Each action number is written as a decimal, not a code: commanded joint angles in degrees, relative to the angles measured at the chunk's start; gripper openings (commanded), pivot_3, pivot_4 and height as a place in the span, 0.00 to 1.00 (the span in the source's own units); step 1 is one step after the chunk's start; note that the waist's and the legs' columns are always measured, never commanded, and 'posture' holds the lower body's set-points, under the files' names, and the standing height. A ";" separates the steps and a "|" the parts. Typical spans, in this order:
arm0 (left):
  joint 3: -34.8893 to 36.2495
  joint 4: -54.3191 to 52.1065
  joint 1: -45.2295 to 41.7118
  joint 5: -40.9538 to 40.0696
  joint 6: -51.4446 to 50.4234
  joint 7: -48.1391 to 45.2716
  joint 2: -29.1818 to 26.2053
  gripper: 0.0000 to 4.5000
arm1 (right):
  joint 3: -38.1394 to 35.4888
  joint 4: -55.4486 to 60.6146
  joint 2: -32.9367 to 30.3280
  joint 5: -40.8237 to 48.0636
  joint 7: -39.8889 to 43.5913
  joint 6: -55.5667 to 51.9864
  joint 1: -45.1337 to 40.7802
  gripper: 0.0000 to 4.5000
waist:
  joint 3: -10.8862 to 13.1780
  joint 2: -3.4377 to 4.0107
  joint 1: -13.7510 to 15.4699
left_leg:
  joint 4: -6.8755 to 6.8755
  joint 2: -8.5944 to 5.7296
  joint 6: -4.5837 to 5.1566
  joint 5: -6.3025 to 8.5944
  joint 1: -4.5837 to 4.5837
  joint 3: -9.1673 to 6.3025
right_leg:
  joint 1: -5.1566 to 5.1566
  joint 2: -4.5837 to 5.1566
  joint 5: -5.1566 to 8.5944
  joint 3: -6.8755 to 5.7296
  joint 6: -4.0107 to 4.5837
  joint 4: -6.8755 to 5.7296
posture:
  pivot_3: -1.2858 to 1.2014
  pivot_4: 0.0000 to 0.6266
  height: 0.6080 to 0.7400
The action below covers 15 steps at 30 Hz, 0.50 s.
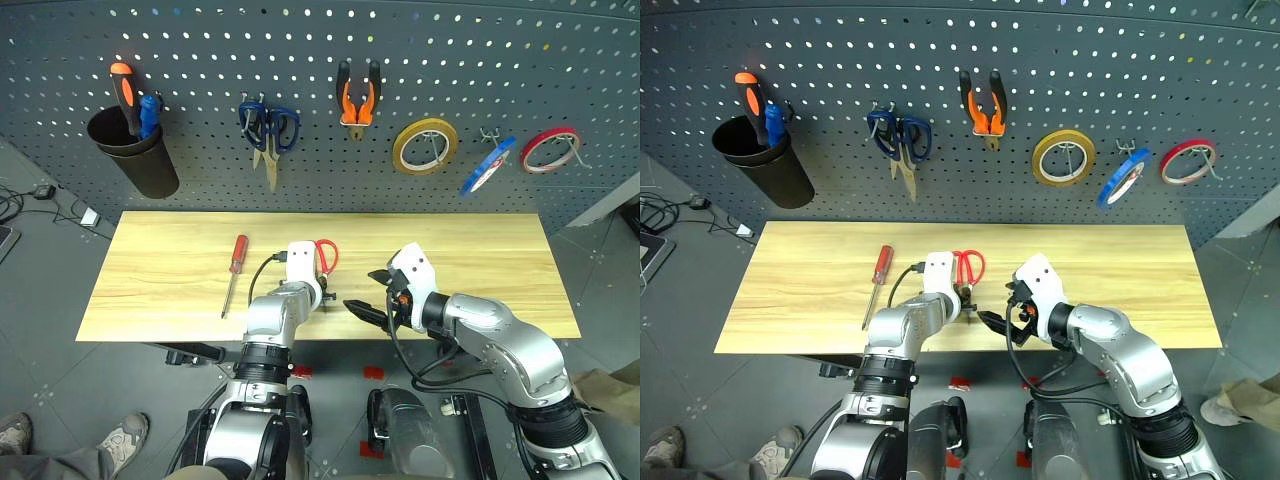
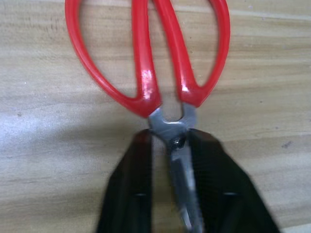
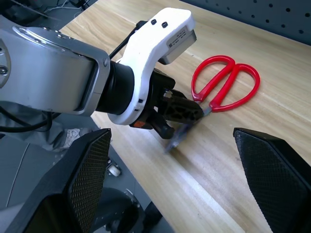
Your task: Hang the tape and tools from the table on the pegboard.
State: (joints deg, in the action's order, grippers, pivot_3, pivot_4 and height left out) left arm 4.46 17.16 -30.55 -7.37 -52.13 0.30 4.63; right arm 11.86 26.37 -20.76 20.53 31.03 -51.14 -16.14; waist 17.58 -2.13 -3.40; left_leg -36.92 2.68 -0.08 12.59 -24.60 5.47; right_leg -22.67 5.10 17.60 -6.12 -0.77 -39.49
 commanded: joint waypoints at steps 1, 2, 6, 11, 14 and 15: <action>-0.23 4.81 2.65 -0.22 -2.95 -0.20 0.23 0.01 | -1.26 2.92 -0.30 1.44 -0.14 0.13 0.55 0.95 | 0.00 0.00 0.00 | 0.01 0.00 0.04 0.03 0.07 -0.04 | 0.12 0.00 -0.01 -0.04 -0.01 0.08 | 0.42 0.53 1.00; -0.09 4.91 2.69 -0.32 -2.84 -0.28 0.04 0.00 | -1.38 2.80 -0.33 1.51 -0.21 0.18 0.52 0.95 | -0.01 0.02 0.01 | 0.04 0.00 0.08 0.06 0.21 -0.06 | 0.31 0.00 -0.01 -0.08 -0.01 0.17 | 0.42 0.53 1.00; -0.18 2.85 3.80 -0.78 -2.77 -1.38 -0.81 0.00 | -1.59 2.64 -0.58 1.68 -0.38 0.40 0.47 0.95 | -0.01 0.02 0.01 | 0.11 0.01 0.14 0.10 0.27 -0.12 | 0.48 -0.01 -0.07 -0.14 -0.12 0.43 | 0.42 0.52 1.00; -2.68 -0.33 5.45 0.92 -0.39 -1.33 -2.90 0.00 | -1.33 2.65 -0.92 1.62 -0.48 0.81 0.31 0.95 | -0.01 0.02 -0.01 | 0.18 0.00 0.12 0.10 0.27 -0.09 | 0.47 0.00 -0.07 -0.12 -0.13 0.51 | 0.42 0.52 1.00; -4.36 -3.72 6.97 2.53 3.04 -1.36 -4.93 0.00 | -1.19 2.62 -1.23 1.57 -0.31 1.09 0.32 0.95 | -0.01 0.02 -0.13 | 0.23 0.01 0.12 0.10 0.26 -0.07 | 0.45 0.00 -0.07 -0.11 -0.13 0.54 | 0.42 0.52 1.00; -4.81 -5.01 7.45 2.66 4.48 -1.77 -5.39 0.04 | -1.08 2.65 -1.33 1.55 -0.26 1.16 0.33 0.95 | -0.01 0.02 -0.25 | 0.23 0.01 0.12 0.10 0.26 -0.06 | 0.44 0.00 -0.07 -0.10 -0.12 0.54 | 0.42 0.52 1.00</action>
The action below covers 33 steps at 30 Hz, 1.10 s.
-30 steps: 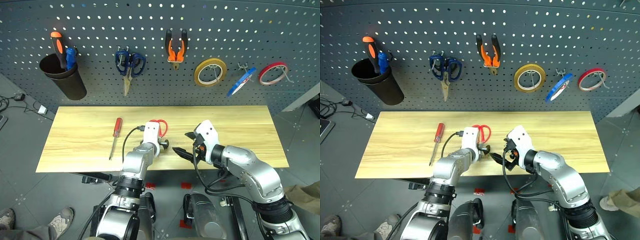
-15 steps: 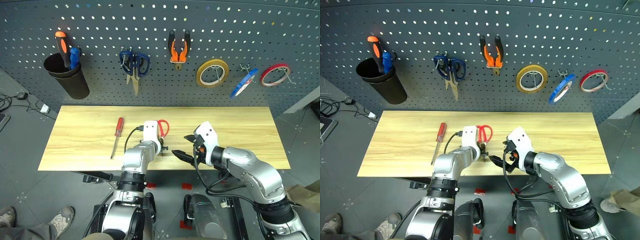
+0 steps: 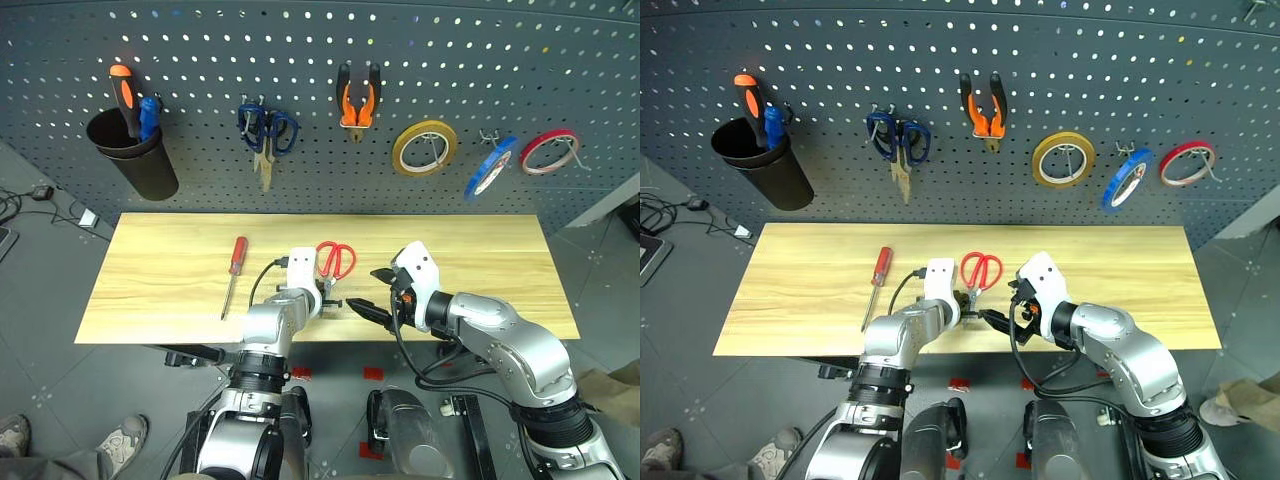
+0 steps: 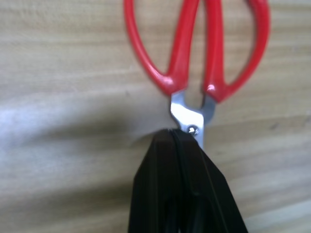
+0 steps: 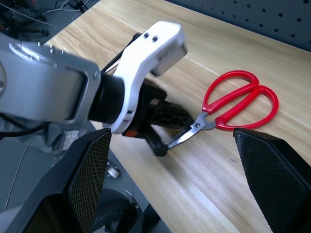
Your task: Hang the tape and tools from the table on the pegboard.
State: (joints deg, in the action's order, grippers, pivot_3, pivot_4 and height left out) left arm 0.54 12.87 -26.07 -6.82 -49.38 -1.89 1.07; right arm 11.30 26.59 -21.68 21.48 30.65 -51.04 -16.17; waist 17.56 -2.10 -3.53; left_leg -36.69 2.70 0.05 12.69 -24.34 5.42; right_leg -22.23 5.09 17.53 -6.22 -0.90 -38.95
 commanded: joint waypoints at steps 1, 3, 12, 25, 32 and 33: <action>-0.94 -1.94 3.23 1.91 2.81 0.18 -1.82 0.09 | -0.34 2.44 -0.59 0.49 0.22 1.24 0.39 0.95 | 0.00 0.00 -0.20 | 0.00 0.01 0.00 0.00 0.00 0.00 | -0.01 0.00 0.00 0.00 0.00 0.00 | 0.42 0.51 1.00; -1.72 -4.16 3.39 2.27 3.98 0.41 -2.00 0.19 | -0.21 2.71 -0.90 0.63 0.47 1.44 0.52 0.95 | 0.01 0.00 -0.20 | 0.02 0.01 0.01 0.00 -0.01 0.00 | -0.04 0.00 0.00 0.00 0.00 -0.01 | 0.42 0.51 1.00; -8.17 -9.54 2.37 2.59 1.14 -2.98 -0.87 0.75 | -2.05 6.65 -2.75 5.42 3.10 0.20 2.94 0.95 | 0.03 -0.02 0.18 | 0.00 -0.04 -0.02 -0.01 -0.33 -0.06 | -0.16 0.06 0.00 -0.14 0.00 0.18 | 0.42 0.50 1.00; -10.83 1.92 -0.55 3.84 -5.17 -4.75 -0.69 0.75 | -2.24 5.88 -3.31 6.18 2.23 0.15 3.60 0.95 | 0.02 -0.01 -0.02 | -0.12 -0.05 0.05 0.03 -0.40 -0.35 | -0.08 0.05 0.01 -0.47 -0.01 0.14 | 0.42 0.49 1.00; -7.93 6.95 -1.64 3.81 -7.27 -3.16 -0.80 0.75 | -3.13 5.79 -3.09 9.13 2.84 -1.48 4.41 0.95 | -0.04 0.05 0.10 | -0.21 -0.05 0.11 0.06 -0.36 -0.45 | -0.01 0.06 0.00 -0.50 -0.01 0.02 | 0.42 0.49 1.00; -7.99 7.33 -1.76 3.84 -7.00 -3.30 -0.92 0.71 | -3.00 5.54 -3.34 9.11 2.99 -1.25 4.47 0.95 | -0.04 0.06 0.09 | -0.21 -0.05 0.11 0.06 -0.34 -0.46 | 0.00 0.06 0.00 -0.51 -0.01 0.00 | 0.42 0.49 1.00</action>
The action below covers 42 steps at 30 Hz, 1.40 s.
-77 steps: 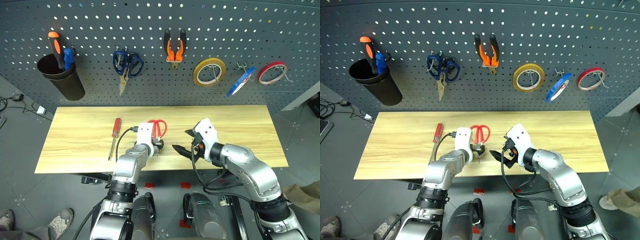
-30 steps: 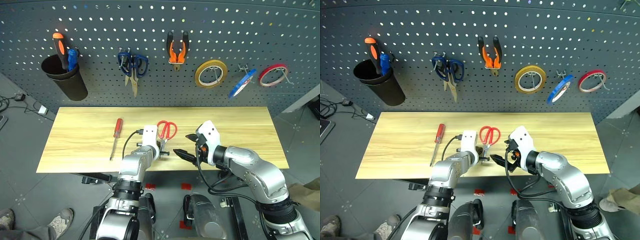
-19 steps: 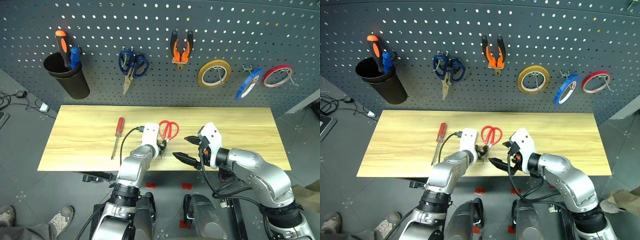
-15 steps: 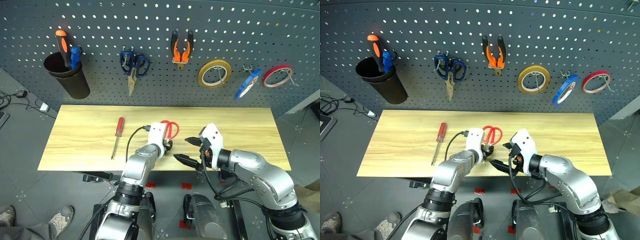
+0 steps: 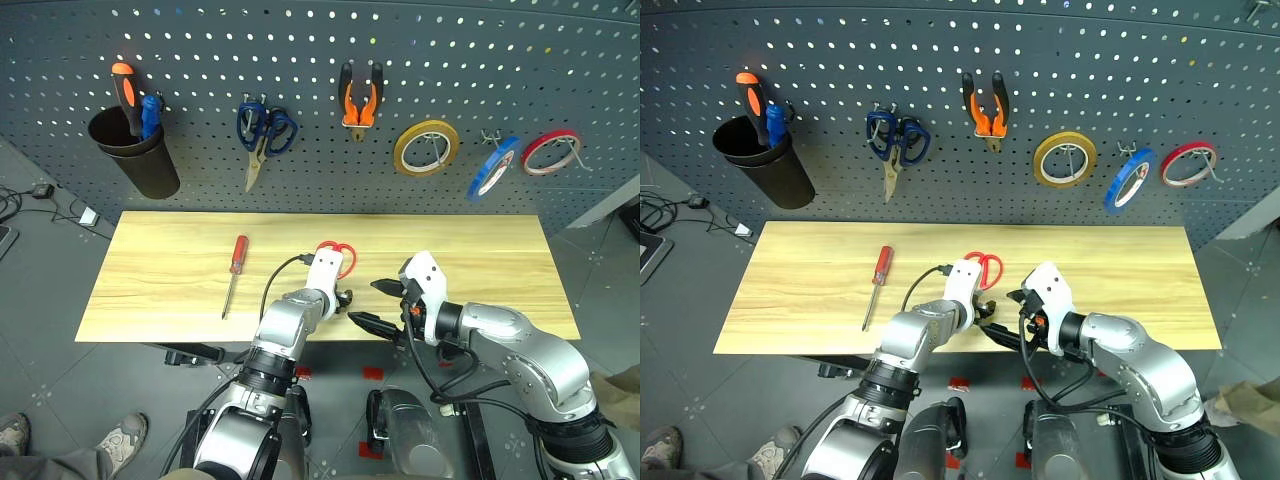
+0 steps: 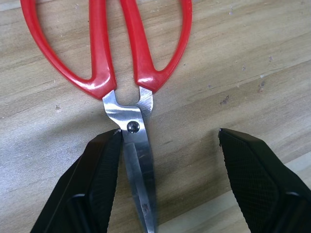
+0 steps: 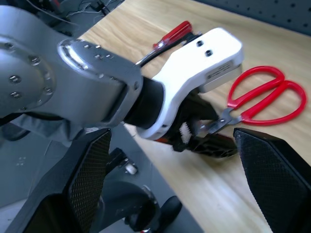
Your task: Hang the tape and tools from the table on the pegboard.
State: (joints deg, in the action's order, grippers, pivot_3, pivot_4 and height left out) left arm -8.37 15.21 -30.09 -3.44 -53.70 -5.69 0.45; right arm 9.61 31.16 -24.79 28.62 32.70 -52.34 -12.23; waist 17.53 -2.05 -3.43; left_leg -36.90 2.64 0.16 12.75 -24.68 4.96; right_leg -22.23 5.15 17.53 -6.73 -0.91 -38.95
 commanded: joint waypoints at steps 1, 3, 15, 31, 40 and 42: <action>1.40 5.41 2.16 0.21 -2.92 0.61 -0.13 0.66 | -1.10 0.51 -0.64 1.71 1.16 0.39 0.58 0.95 | -0.01 0.02 -0.02 | 0.00 0.01 0.00 0.00 0.01 0.00 | 0.00 0.00 0.00 0.00 0.00 -0.01 | 0.42 0.49 1.00; 1.74 5.81 2.03 0.06 -3.01 0.52 0.01 0.55 | 0.12 -1.50 -2.21 -1.19 0.99 2.09 -0.05 0.95 | -0.02 0.04 -0.02 | 0.00 0.01 0.00 0.00 0.03 -0.01 | 0.01 0.00 0.00 0.00 0.00 -0.03 | 0.42 0.49 1.00; 2.93 4.52 2.85 -0.35 -5.07 0.24 0.84 0.07 | 3.18 -10.69 -6.69 -10.87 2.68 8.82 -3.96 0.95 | -0.07 0.09 0.01 | -0.01 -0.02 -0.21 -0.12 0.03 0.03 | 0.04 0.01 -0.01 0.00 -0.02 0.02 | 0.41 0.49 1.00; -0.58 -17.19 11.75 3.48 13.47 -0.30 -3.86 0.07 | 3.00 -7.81 -7.63 -12.27 4.74 11.31 -2.32 0.95 | 0.00 0.07 -0.19 | 0.03 0.02 -0.16 -0.09 -0.05 0.02 | -0.04 0.02 -0.02 -0.01 -0.01 0.05 | 0.41 0.49 1.00; -1.72 -27.93 16.93 7.98 27.39 -0.03 -9.01 0.07 | 3.97 -5.03 -8.14 -13.46 4.53 12.76 -0.35 0.95 | 0.01 0.07 -0.11 | 0.03 -0.01 -0.01 0.00 -0.10 0.01 | -0.05 0.05 -0.02 -0.05 -0.01 0.08 | 0.41 0.48 1.00; -2.07 -29.40 18.15 9.06 30.00 -0.45 -10.57 0.07 | 4.16 -4.79 -8.33 -13.86 4.69 13.06 -0.13 0.95 | 0.01 0.07 -0.18 | 0.05 0.01 -0.01 -0.01 -0.10 0.00 | -0.06 0.05 -0.02 -0.07 -0.01 0.08 | 0.41 0.48 1.00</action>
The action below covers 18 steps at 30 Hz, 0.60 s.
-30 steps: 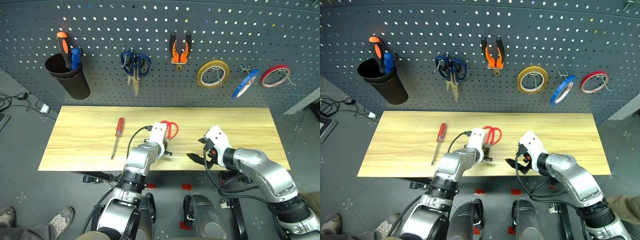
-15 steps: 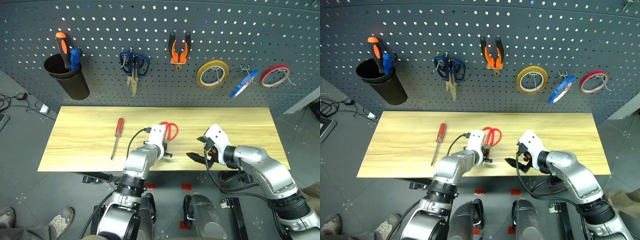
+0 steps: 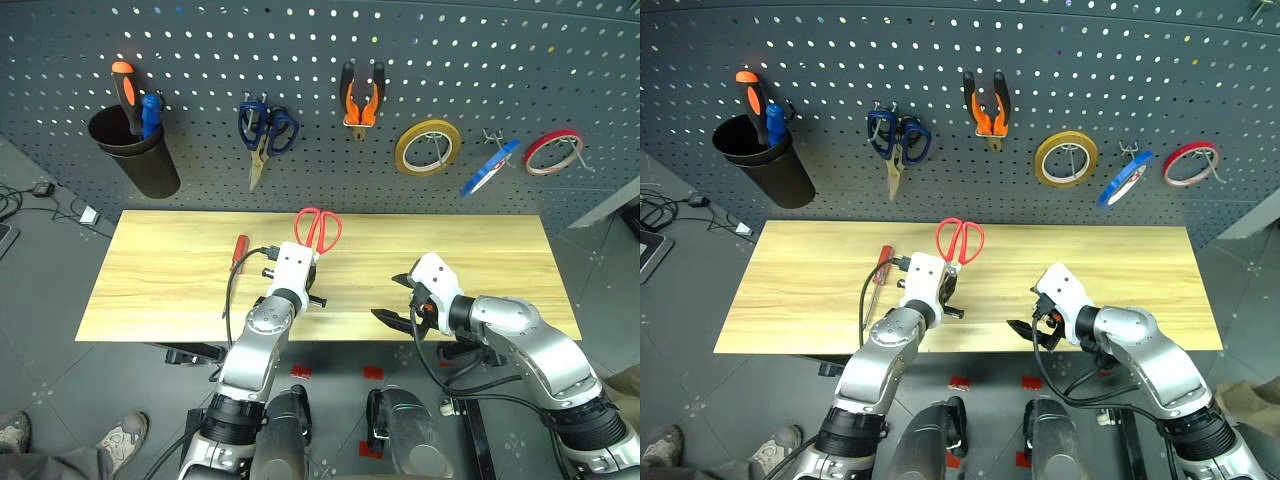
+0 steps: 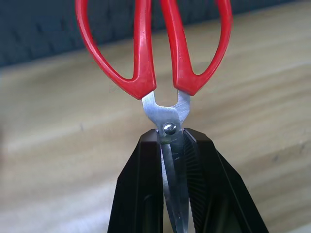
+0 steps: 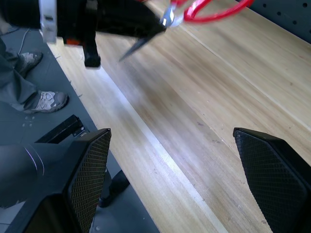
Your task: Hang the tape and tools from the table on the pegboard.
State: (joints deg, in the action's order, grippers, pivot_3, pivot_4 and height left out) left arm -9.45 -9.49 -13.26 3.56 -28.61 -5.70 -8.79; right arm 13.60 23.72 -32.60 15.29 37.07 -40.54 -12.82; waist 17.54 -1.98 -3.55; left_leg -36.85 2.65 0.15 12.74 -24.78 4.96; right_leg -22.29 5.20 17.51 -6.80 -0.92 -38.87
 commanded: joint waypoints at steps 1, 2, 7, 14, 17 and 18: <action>-0.89 -6.26 2.62 2.85 6.56 -0.72 -2.70 0.07 | 0.25 2.82 -0.54 -0.77 0.32 1.48 0.62 0.95 | 0.00 0.00 -0.13 | 0.00 0.00 0.01 0.00 0.00 0.01 | 0.00 0.00 0.00 0.00 0.00 0.00 | 0.41 0.48 1.00; -0.64 -7.99 4.04 3.73 8.31 -0.86 -4.04 0.07 | 0.38 2.93 -0.56 -1.21 0.32 2.02 0.74 0.95 | 0.00 0.00 -0.22 | -0.01 0.00 0.01 0.01 0.00 0.01 | 0.00 0.00 0.00 0.01 0.00 0.00 | 0.41 0.48 1.00; 0.80 -15.18 8.11 6.74 13.26 -0.80 -7.94 0.07 | -0.15 2.63 1.02 -3.54 -1.05 8.84 1.35 0.95 | 0.02 0.02 -0.65 | 0.01 0.02 0.02 0.01 0.00 -0.02 | -0.01 0.00 0.00 -0.02 0.01 0.00 | 0.41 0.47 1.00; 5.26 -23.15 10.36 9.28 12.78 1.22 -7.80 0.07 | -2.07 0.70 3.89 -2.26 0.14 17.11 0.69 0.95 | 0.01 0.02 -0.62 | -0.01 -0.01 0.03 0.01 -0.01 -0.02 | 0.00 0.01 0.00 0.00 0.00 0.01 | 0.42 0.46 1.00; 7.12 -22.57 8.80 9.18 12.07 1.42 -7.48 0.07 | -2.73 -0.89 4.83 -2.52 -0.01 17.73 -0.81 0.95 | 0.01 0.02 -0.61 | -0.06 0.02 0.02 0.01 0.00 -0.04 | 0.00 -0.01 0.00 -0.03 0.01 -0.07 | 0.42 0.45 1.00; 7.65 -22.23 8.29 9.09 12.07 1.33 -7.56 0.07 | -2.78 -1.34 5.00 -2.67 0.04 17.95 -1.21 0.95 | 0.01 0.02 -0.62 | -0.07 0.02 0.02 0.01 0.00 -0.07 | 0.00 -0.01 0.00 -0.05 0.01 -0.08 | 0.42 0.45 1.00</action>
State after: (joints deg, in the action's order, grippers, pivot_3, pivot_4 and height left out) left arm -3.09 -29.36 -4.25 12.09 -17.07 -4.67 -16.50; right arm 12.01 21.85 -27.97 12.45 37.14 -24.06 -13.52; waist 17.55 -1.96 -4.17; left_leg -36.92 2.66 0.17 12.75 -24.79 4.90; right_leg -22.29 5.19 17.51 -6.85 -0.91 -38.95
